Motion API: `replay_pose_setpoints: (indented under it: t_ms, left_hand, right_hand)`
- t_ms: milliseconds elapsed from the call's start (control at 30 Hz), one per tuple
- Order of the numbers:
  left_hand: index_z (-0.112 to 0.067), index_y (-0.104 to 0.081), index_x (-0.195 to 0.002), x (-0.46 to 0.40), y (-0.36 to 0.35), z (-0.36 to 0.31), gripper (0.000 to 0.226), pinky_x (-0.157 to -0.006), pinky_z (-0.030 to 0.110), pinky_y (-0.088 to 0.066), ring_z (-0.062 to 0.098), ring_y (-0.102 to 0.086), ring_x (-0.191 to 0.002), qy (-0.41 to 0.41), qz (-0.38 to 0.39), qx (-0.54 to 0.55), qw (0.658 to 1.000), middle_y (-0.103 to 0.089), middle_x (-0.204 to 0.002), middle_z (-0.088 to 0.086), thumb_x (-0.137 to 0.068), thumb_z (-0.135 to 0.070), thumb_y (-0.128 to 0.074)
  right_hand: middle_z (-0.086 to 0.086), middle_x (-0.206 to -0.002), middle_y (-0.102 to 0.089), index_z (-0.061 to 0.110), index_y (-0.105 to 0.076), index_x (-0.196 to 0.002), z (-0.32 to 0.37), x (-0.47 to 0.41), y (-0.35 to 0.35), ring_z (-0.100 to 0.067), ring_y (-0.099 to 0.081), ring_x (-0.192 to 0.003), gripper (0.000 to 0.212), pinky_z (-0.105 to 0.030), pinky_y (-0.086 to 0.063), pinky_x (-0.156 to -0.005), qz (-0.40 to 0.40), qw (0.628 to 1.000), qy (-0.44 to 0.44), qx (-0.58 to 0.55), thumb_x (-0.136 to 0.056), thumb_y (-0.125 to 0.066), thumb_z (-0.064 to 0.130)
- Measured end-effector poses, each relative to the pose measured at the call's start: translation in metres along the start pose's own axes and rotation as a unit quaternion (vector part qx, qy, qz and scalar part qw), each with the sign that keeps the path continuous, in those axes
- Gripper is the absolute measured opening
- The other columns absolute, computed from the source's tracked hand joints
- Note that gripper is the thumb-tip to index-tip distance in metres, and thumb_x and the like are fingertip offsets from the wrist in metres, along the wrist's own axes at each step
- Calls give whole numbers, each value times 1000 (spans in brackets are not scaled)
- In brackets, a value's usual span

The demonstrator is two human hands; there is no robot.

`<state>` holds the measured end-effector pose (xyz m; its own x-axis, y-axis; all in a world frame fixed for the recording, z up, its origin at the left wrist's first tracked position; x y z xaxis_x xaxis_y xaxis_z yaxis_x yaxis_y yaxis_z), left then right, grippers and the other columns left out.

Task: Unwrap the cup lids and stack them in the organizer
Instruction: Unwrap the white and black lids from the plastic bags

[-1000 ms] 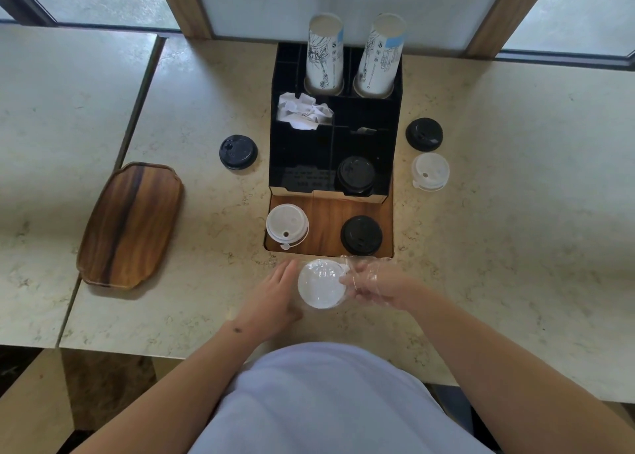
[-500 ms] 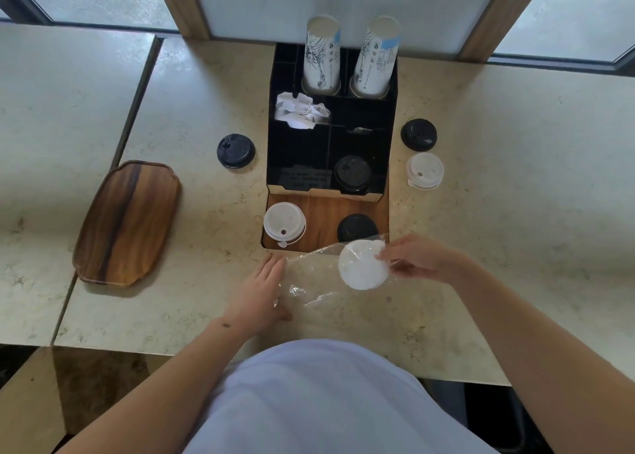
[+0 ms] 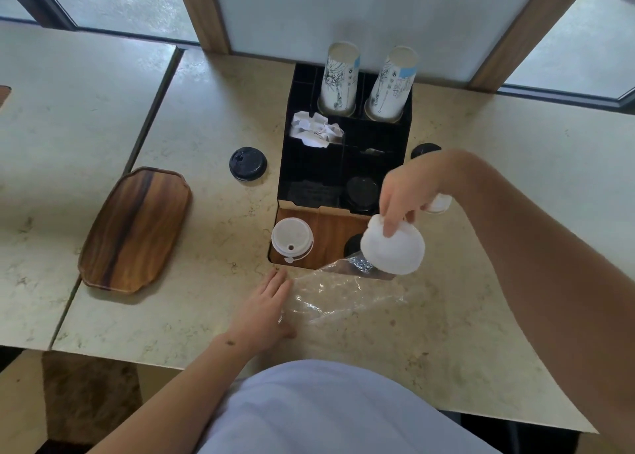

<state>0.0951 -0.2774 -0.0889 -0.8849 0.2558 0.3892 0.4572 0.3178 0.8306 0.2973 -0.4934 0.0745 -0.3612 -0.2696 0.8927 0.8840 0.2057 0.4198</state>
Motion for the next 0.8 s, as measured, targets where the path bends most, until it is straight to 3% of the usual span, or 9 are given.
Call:
replay_pose_setpoints:
  t_ms: [100, 200, 267, 333, 400, 500, 800]
  left_hand:
    - [-18, -13, -163, 2, 5, -4, 111, -124, 40, -25, 20, 1, -158, 7, -2, 17, 1000, -5, -171, -2, -80, -63, -73]
    - [-6, -44, -151, 10, 35, -15, 76, -114, 45, -43, 30, -38, -147, -54, -120, 33, 991, -45, -157, 10, -93, -54, -57]
    - [-3, -64, -131, 17, 49, -19, 53, -102, 43, -52, 31, -57, -125, -95, -210, 25, 973, -65, -133, 12, -97, -42, -52]
    - [-5, -70, -121, 19, 52, -19, 39, -94, 39, -56, 29, -61, -114, -112, -237, 22, 965, -70, -122, 10, -96, -32, -56]
    - [-6, -71, -120, 17, 46, -17, 34, -87, 38, -59, 29, -65, -114, -124, -217, 19, 968, -71, -121, 9, -89, -21, -71]
    - [-4, -71, -122, 11, 32, -14, 55, -86, 41, -61, 33, -66, -120, -120, -157, 13, 980, -70, -128, 12, -72, -13, -91]
    - [-1, -63, -133, 1, 20, -3, 62, -97, 42, -55, 36, -53, -136, -64, -108, 49, 991, -58, -144, 19, -77, -13, -88]
  right_hand:
    - [10, -88, -79, 30, -80, -98, 37, -23, 24, 0, -70, -67, 34, -15, -49, -55, -49, 995, 55, -74, -74, -82, 54]
    - [13, -88, -77, 26, -76, -108, 57, -50, 40, 1, -72, -72, 35, -12, -51, -53, -160, 972, 91, -147, -81, -81, 48]
    - [6, -99, -76, 19, -75, -114, 59, -60, 47, -9, -72, -86, 43, -22, -59, -66, -255, 946, 96, -178, -80, -83, 44]
    - [-2, -104, -75, 14, -74, -112, 60, -66, 52, -19, -70, -95, 45, -38, -59, -84, -332, 923, 90, -175, -78, -83, 42]
    - [-6, -106, -71, 11, -72, -112, 65, -70, 52, -25, -67, -96, 44, -46, -56, -87, -386, 909, 81, -131, -79, -82, 39]
    - [-4, -114, -60, 14, -63, -124, 73, -77, 43, -26, -63, -96, 46, -44, -54, -82, -435, 897, 64, -41, -85, -79, 34]
    - [-10, -124, -52, 10, -49, -131, 87, -110, 24, -28, -63, -102, 49, -39, -54, -73, -420, 901, 69, 80, -91, -75, 21]
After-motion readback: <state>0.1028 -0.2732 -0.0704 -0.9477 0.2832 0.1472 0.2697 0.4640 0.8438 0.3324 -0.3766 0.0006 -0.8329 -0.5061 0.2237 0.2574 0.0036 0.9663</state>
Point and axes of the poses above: each hand's wrist, its own x-axis away from the middle knuckle, its own y-axis out of the back of the hand, z = x × y, the point moved 8 cm from there along -x, towards the middle knuckle
